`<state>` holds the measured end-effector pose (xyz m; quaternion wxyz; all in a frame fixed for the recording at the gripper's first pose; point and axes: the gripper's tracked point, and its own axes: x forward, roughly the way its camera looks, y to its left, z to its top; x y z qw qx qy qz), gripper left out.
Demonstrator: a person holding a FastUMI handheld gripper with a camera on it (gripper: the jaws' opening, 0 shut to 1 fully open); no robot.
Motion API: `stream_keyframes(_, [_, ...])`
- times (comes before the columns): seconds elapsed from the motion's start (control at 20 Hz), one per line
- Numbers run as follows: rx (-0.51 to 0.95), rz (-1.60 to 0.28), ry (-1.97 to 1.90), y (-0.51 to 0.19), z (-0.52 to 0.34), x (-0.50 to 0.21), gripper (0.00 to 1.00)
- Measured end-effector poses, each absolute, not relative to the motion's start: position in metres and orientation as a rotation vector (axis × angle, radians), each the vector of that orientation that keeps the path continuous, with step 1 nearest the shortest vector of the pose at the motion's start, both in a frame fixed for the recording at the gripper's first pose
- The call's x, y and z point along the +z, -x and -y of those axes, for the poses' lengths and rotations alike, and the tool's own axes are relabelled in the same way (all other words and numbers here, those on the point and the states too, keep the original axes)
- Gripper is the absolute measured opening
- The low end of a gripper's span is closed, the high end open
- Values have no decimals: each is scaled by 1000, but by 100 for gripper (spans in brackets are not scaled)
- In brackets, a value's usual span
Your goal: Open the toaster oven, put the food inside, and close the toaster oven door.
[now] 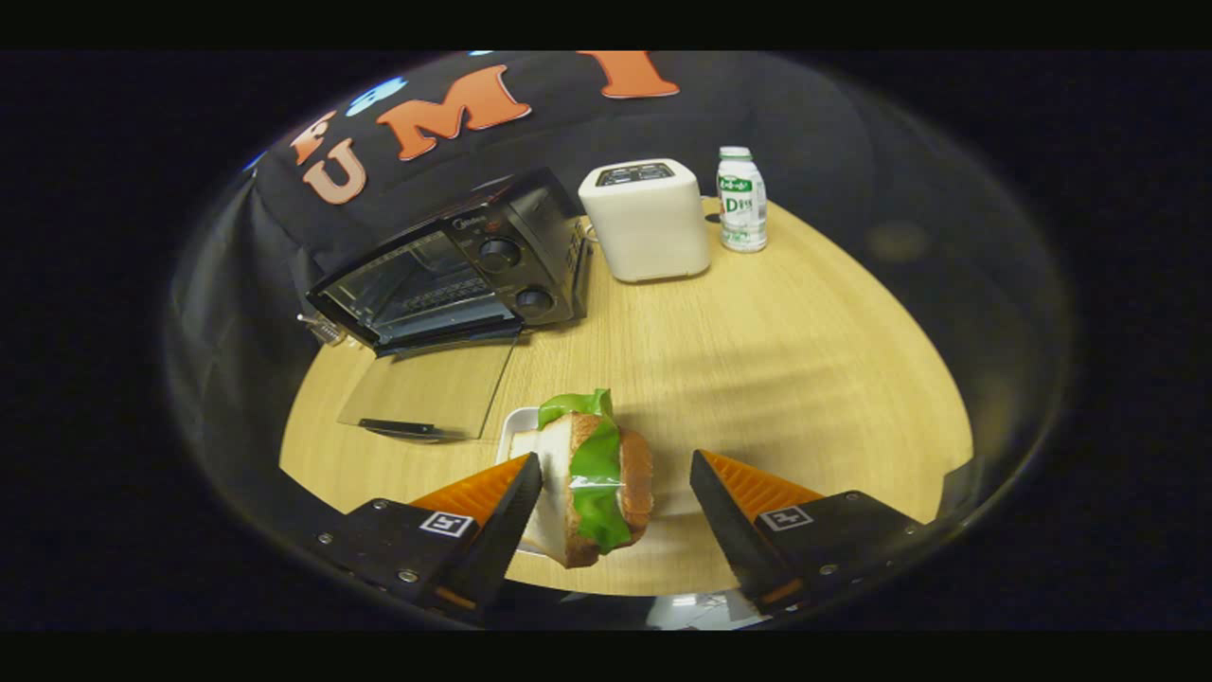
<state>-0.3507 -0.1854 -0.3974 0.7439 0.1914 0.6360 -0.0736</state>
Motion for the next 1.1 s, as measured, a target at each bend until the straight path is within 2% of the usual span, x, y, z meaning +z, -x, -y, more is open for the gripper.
stream_keyframes(0.25, [-102, -1453, -648, 351, 167, -407, 62])
stream_keyframes(0.4, [-95, -1429, -743, 344, 161, -402, 53])
stream_keyframes(0.45, [-104, -1418, -751, 342, 162, -401, 45])
stream_keyframes(0.5, [-121, -1410, -745, 342, 165, -400, 40])
stream_keyframes(0.8, [-230, -1284, -755, 318, 173, -358, 39])
stream_keyframes(1.1, [-217, -1134, -863, 261, 123, -333, 38])
